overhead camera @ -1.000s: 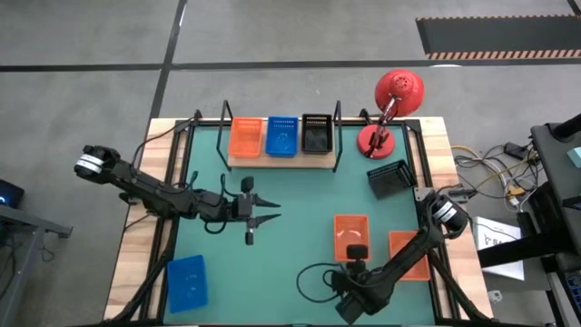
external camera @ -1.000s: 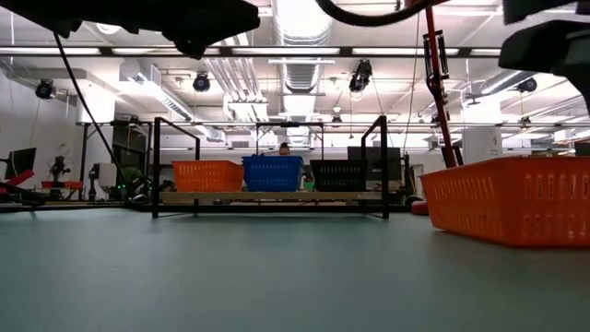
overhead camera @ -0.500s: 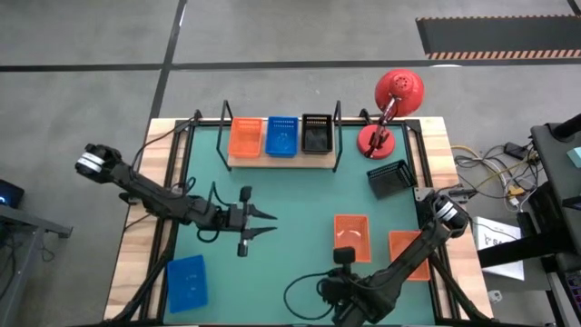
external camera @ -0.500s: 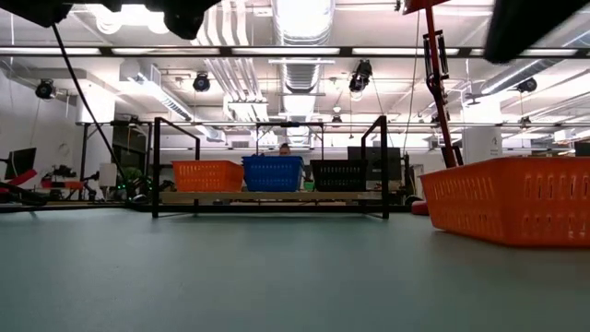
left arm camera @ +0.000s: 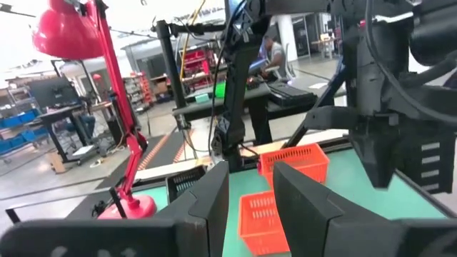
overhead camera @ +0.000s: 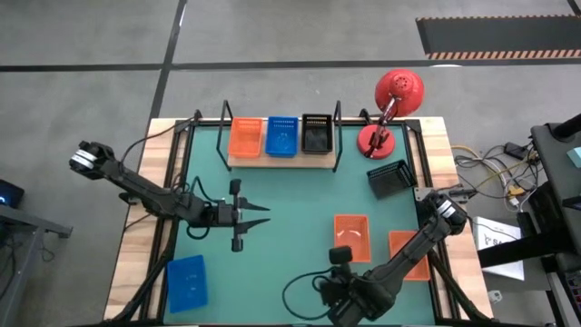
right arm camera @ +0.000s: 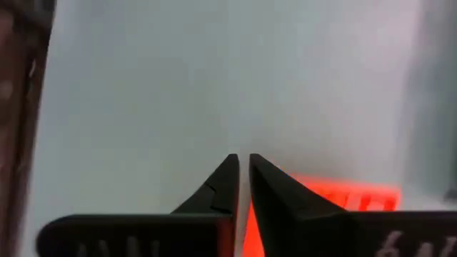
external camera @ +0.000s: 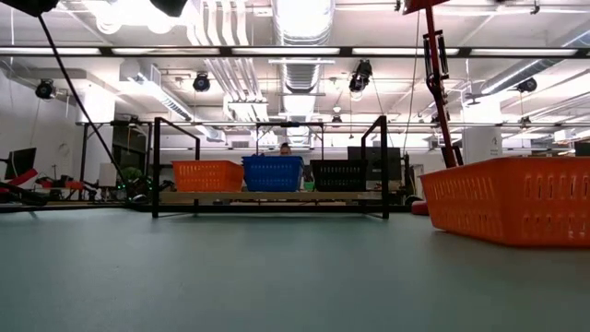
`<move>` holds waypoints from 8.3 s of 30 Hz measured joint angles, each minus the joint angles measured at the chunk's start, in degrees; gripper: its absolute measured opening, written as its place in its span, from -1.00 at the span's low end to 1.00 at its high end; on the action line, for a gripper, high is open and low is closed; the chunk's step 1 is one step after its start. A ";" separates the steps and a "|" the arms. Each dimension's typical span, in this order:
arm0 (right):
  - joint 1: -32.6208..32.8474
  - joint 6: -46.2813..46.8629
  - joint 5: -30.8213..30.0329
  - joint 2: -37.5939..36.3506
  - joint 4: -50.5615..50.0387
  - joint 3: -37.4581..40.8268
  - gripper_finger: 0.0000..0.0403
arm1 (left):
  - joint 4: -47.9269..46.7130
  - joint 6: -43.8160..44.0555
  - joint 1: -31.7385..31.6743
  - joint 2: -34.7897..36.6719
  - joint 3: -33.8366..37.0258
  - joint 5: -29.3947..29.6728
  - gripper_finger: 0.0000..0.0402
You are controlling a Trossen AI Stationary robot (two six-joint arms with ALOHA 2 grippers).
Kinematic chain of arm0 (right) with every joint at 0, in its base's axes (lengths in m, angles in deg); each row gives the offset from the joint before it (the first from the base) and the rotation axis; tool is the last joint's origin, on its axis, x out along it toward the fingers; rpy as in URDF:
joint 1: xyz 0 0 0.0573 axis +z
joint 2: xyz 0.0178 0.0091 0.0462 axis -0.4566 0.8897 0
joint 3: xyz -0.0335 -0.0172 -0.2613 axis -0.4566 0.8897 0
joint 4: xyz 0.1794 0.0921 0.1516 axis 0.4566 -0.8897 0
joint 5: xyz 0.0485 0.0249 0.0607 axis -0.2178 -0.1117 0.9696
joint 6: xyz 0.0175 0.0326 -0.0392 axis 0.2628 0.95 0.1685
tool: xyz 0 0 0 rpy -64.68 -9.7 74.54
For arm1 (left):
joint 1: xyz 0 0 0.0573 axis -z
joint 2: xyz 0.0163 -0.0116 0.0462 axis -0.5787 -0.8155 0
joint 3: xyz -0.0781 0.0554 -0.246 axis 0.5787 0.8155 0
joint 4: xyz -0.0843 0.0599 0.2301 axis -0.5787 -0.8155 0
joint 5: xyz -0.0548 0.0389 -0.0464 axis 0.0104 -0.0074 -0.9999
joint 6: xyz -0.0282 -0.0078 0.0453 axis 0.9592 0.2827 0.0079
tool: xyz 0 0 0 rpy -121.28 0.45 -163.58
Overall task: Stack baskets on shelf by color
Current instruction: Stack the left orange basket on top of the orange basket on the shelf
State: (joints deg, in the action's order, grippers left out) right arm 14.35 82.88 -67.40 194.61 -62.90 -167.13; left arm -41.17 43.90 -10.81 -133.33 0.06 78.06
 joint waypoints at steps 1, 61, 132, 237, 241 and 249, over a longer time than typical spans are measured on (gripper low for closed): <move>0.00 1.12 2.33 0.00 -2.06 -0.03 -0.82 | -0.22 0.16 0.02 0.04 0.07 0.03 -0.53; -21.14 -24.24 -15.54 -17.71 51.21 30.25 -0.96 | -0.56 -20.63 -1.67 26.87 11.99 11.92 -0.53; -51.36 -46.33 5.43 14.62 73.73 -1.08 -0.96 | -0.56 -25.46 -1.67 29.47 12.54 11.91 -0.53; -29.40 -45.87 5.47 -47.95 97.88 77.20 -0.83 | 6.49 1.26 -2.46 10.03 9.34 14.54 -0.58; -29.40 -46.14 5.95 -49.95 98.40 78.84 -0.83 | -8.69 3.82 -4.26 9.42 3.31 14.57 -0.72; -29.42 -46.55 6.34 -53.74 96.72 81.65 -0.83 | -51.63 16.18 -6.77 9.85 -13.15 13.11 -0.89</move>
State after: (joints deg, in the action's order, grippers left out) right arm -15.07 36.33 -61.06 140.86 33.82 -85.49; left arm -92.79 60.08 -17.58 -123.47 -13.09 91.17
